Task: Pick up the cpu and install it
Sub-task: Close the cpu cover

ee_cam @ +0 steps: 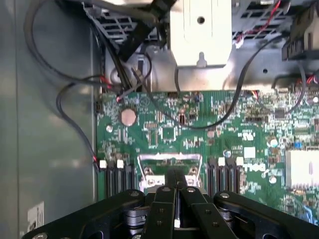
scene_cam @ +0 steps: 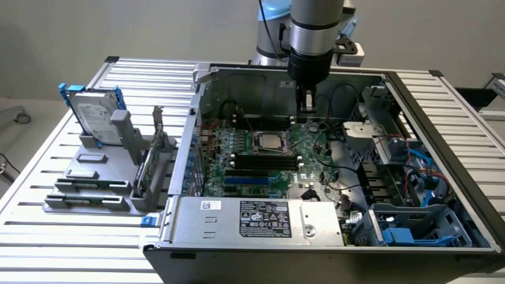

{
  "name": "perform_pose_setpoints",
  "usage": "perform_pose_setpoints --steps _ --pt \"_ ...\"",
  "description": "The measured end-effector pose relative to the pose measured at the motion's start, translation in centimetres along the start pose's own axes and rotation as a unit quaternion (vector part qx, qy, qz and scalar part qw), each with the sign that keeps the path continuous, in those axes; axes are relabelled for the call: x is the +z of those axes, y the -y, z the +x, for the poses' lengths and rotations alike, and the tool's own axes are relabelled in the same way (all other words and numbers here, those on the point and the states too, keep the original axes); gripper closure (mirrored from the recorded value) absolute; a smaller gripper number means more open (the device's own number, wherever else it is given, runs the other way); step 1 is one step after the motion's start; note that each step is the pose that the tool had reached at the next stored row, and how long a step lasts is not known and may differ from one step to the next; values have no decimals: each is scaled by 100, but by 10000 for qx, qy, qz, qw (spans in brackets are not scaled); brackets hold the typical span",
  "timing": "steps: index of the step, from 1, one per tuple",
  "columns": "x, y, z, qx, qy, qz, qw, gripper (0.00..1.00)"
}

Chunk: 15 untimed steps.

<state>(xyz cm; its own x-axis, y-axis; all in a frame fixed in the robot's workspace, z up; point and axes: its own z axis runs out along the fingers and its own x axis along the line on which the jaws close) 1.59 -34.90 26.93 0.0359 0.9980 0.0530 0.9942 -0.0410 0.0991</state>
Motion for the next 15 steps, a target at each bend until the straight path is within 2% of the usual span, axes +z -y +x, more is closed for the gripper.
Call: perform_pose_setpoints --steps 7,10,15 --pt "33 -298 7 -1 -22 1 10000 89" --pt "77 -352 7 -1 -22 1 10000 89" --pt "165 -386 4 -1 -23 10 10000 89"
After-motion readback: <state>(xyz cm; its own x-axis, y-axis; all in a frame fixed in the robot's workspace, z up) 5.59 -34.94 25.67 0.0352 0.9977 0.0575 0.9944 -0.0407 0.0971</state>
